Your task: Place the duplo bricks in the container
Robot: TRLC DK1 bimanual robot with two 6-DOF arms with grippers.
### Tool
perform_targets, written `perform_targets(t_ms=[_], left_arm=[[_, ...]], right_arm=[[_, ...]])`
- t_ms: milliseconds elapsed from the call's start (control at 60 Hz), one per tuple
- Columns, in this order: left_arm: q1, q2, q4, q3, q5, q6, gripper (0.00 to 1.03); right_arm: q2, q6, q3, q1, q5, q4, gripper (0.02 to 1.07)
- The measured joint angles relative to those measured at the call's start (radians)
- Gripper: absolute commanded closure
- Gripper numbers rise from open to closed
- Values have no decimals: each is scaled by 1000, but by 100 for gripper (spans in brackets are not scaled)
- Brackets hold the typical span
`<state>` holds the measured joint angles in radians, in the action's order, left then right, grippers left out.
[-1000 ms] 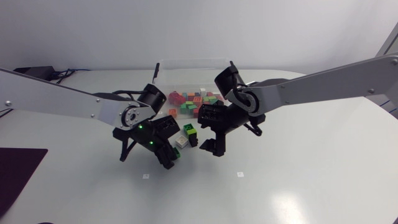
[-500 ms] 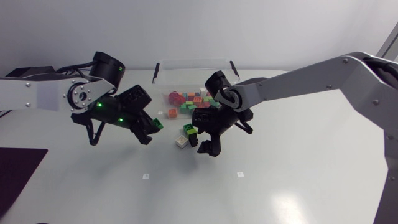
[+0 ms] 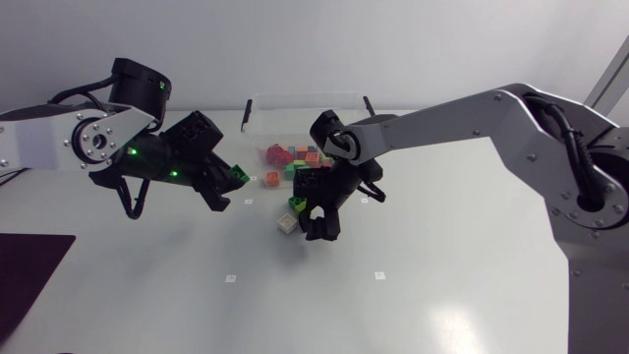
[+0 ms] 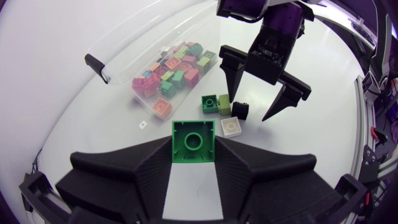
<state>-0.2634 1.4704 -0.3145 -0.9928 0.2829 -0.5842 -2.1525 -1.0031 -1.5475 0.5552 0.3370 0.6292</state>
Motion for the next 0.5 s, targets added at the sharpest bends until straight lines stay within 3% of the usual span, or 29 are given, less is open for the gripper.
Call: perform_targets(t_ms=[267,350,500], left_arm=[[18,-18,2,0,19,0,76],[19,-20,2,0,23,0,76],[19,-21,2,0,23,0,76]], right_arm=[[-1,-31,-13,27,0,62,22],[-1,-39,-13,27,0,73,37],[-2,-46,-13,27,0,79,51]])
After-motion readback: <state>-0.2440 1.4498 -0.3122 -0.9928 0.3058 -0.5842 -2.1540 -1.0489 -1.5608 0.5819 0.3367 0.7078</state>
